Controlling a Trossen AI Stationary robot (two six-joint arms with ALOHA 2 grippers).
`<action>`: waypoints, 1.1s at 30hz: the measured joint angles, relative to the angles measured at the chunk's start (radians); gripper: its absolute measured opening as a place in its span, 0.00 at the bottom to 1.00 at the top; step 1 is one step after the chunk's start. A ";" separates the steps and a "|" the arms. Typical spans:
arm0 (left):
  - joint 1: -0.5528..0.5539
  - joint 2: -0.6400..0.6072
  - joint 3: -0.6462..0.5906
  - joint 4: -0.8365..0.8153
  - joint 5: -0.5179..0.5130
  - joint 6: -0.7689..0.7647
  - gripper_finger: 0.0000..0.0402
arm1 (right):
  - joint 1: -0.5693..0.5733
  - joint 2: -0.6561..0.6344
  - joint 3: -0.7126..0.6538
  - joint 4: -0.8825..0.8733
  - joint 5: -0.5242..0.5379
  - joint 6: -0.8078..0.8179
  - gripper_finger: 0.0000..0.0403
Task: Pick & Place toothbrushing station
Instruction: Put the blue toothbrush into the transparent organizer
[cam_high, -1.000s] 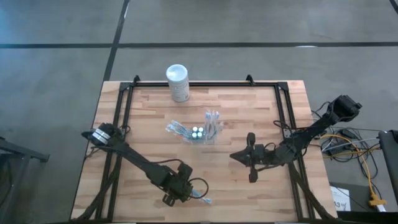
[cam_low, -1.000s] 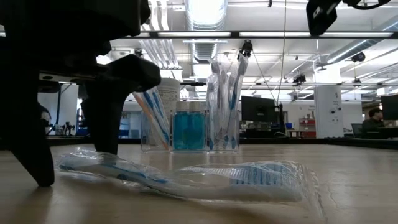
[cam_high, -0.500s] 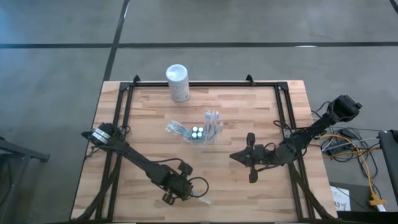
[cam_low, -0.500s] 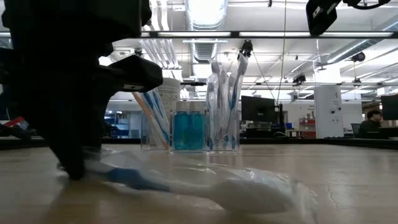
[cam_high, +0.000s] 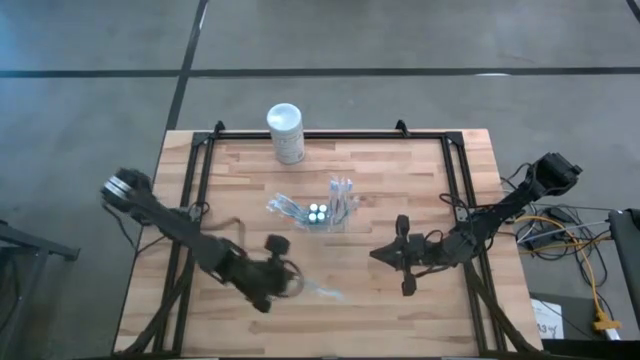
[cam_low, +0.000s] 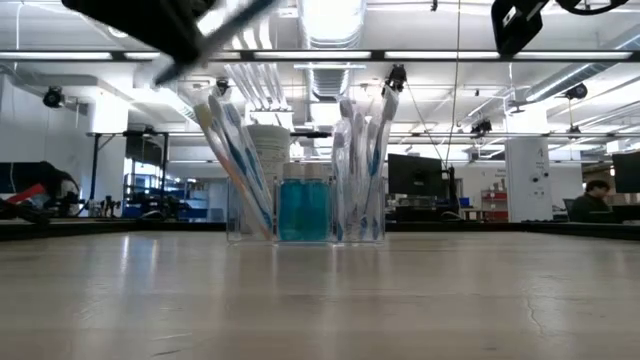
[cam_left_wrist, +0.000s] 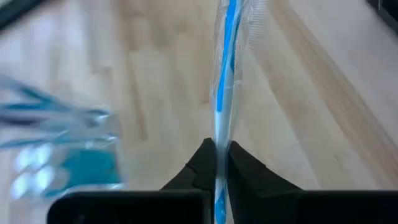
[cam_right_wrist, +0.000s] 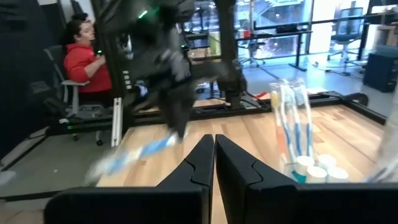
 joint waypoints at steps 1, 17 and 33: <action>-0.003 -0.057 -0.045 0.029 -0.020 -0.013 0.05 | 0.000 0.000 0.000 0.000 -0.007 0.000 0.03; -0.007 -0.923 -0.890 0.865 -0.158 -0.149 0.04 | -0.009 0.093 0.000 0.171 -0.017 -0.068 0.03; -0.006 -0.965 -1.053 1.119 -0.184 -0.089 0.04 | -0.103 0.270 0.053 0.293 -0.017 -0.119 0.03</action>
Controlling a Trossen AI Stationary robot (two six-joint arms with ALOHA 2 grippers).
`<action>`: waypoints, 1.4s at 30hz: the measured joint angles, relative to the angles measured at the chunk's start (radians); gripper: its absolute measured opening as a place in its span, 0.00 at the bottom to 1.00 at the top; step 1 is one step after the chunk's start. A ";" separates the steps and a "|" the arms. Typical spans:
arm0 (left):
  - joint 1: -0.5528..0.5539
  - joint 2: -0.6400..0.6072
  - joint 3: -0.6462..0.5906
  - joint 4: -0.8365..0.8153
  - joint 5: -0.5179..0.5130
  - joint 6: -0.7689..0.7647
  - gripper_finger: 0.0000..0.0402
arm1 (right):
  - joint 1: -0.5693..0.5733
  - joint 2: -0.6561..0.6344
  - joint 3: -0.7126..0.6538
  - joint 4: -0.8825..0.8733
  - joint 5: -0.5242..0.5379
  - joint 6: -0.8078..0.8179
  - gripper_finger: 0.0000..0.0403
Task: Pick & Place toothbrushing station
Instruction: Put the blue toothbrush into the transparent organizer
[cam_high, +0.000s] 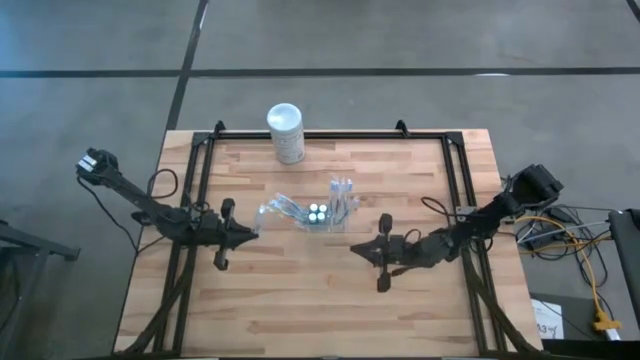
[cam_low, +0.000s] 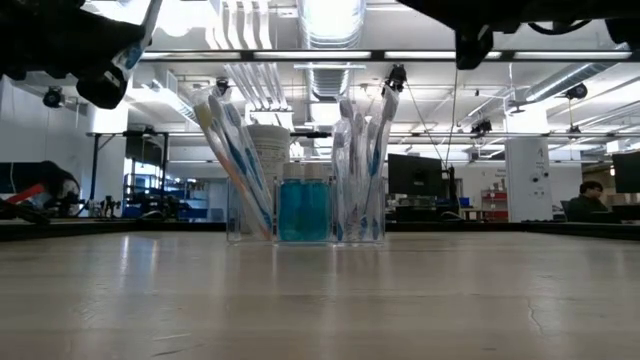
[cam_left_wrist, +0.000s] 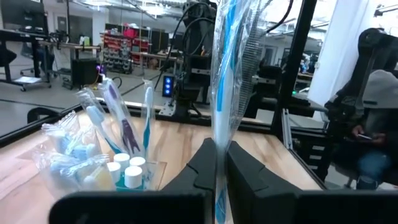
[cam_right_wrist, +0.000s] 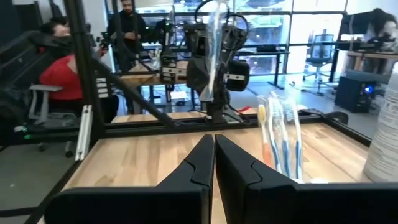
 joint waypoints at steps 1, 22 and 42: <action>0.000 0.000 0.000 0.001 0.000 0.002 0.04 | -0.007 0.010 0.011 0.000 0.000 0.001 0.03; 0.000 0.199 0.174 0.003 0.047 0.082 0.02 | -0.072 0.150 0.273 -0.006 -0.053 -0.143 0.40; 0.062 0.586 0.520 0.003 0.037 0.264 0.00 | -0.135 0.156 0.397 -0.004 -0.313 -0.187 0.65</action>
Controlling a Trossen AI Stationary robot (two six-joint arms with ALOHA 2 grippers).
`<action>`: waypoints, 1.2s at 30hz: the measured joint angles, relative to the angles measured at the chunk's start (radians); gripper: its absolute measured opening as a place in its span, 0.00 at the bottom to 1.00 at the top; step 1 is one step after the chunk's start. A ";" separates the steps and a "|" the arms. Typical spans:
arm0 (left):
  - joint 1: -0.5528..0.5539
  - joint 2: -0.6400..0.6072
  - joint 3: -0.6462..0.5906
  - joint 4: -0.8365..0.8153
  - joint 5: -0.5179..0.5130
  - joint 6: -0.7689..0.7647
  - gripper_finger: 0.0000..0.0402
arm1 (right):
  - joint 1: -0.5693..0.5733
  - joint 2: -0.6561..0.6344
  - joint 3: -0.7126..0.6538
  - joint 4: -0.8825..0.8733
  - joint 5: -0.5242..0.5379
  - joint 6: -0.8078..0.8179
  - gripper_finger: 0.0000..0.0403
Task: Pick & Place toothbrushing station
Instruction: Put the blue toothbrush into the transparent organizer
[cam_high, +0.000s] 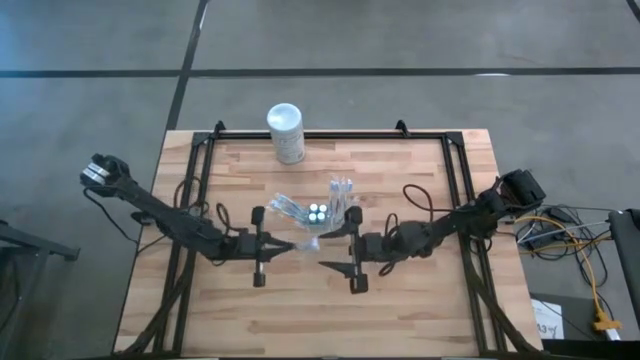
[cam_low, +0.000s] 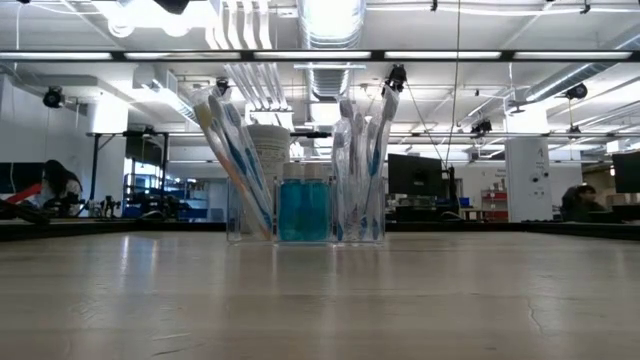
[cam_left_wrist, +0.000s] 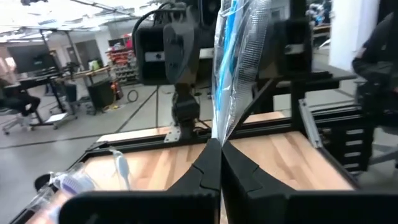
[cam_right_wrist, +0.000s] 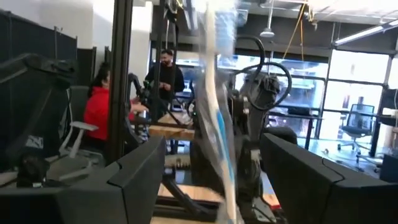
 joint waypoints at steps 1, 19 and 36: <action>0.012 0.014 0.010 0.000 0.000 0.000 0.00 | -0.001 0.000 0.006 -0.001 -0.007 0.000 0.65; 0.095 0.127 0.044 0.038 0.070 -0.035 0.00 | -0.029 0.000 0.026 -0.057 -0.020 0.084 0.40; 0.069 0.055 0.039 -0.116 0.140 -0.058 0.13 | -0.028 -0.100 0.023 -0.310 -0.030 0.109 0.04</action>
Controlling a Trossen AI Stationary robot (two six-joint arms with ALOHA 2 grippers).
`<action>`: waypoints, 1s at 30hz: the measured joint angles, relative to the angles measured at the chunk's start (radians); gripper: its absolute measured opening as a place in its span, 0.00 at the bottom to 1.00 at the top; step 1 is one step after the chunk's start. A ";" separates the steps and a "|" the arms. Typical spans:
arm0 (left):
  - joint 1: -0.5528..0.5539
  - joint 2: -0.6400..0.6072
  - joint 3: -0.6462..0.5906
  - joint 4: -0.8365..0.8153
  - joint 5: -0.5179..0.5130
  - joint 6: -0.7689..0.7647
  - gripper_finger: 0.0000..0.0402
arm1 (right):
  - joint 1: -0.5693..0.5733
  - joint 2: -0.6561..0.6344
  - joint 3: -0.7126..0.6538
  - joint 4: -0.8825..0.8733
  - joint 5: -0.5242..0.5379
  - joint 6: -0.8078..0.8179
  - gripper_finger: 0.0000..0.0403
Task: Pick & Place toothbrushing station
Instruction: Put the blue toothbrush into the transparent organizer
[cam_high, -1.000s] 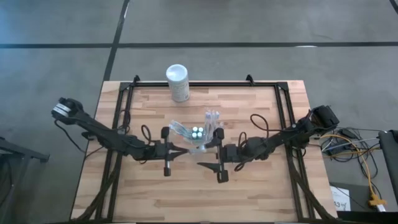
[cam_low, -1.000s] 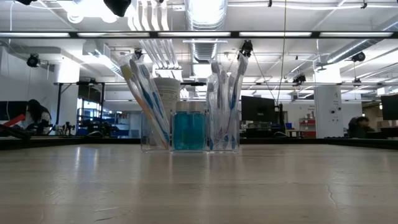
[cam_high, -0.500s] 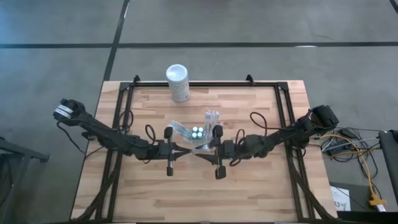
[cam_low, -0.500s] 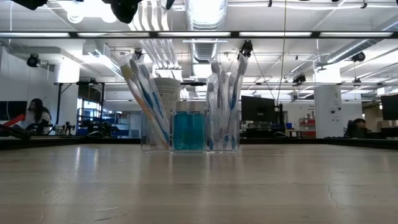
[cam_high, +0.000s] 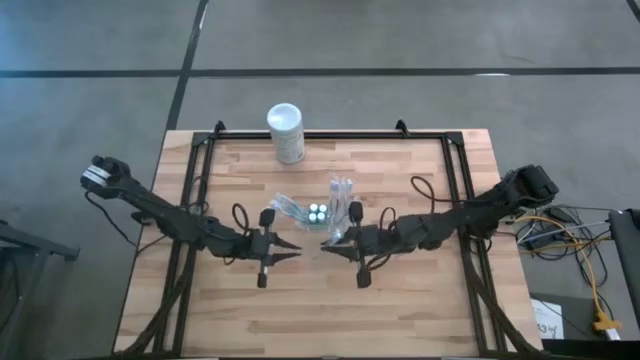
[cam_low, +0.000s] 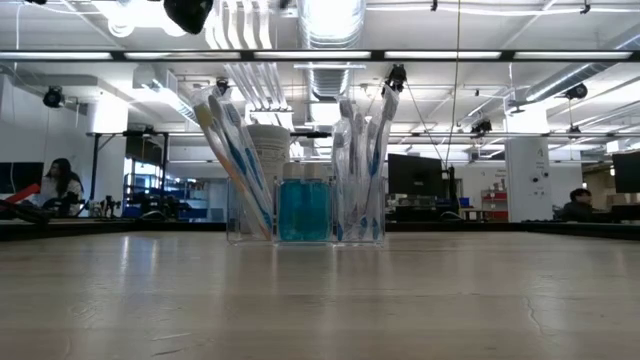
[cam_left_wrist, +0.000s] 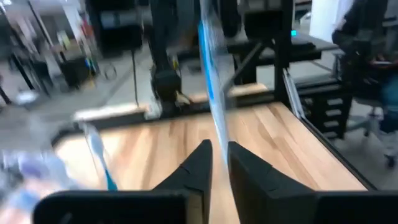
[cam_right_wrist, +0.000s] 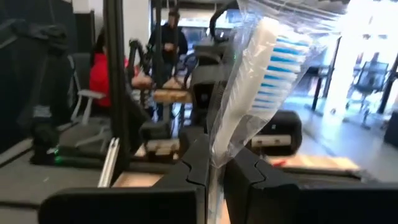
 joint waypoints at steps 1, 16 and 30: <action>-0.004 -0.020 0.000 -0.044 0.001 -0.027 0.14 | 0.000 -0.020 -0.001 -0.041 -0.001 0.012 0.04; -0.124 -0.471 -0.138 -0.433 -0.063 -0.248 0.03 | 0.054 -0.448 -0.170 -0.435 0.062 0.157 0.03; -0.180 -0.894 -0.355 -0.432 -0.147 -0.184 0.01 | 0.141 -0.951 -0.564 -0.451 0.174 0.149 0.03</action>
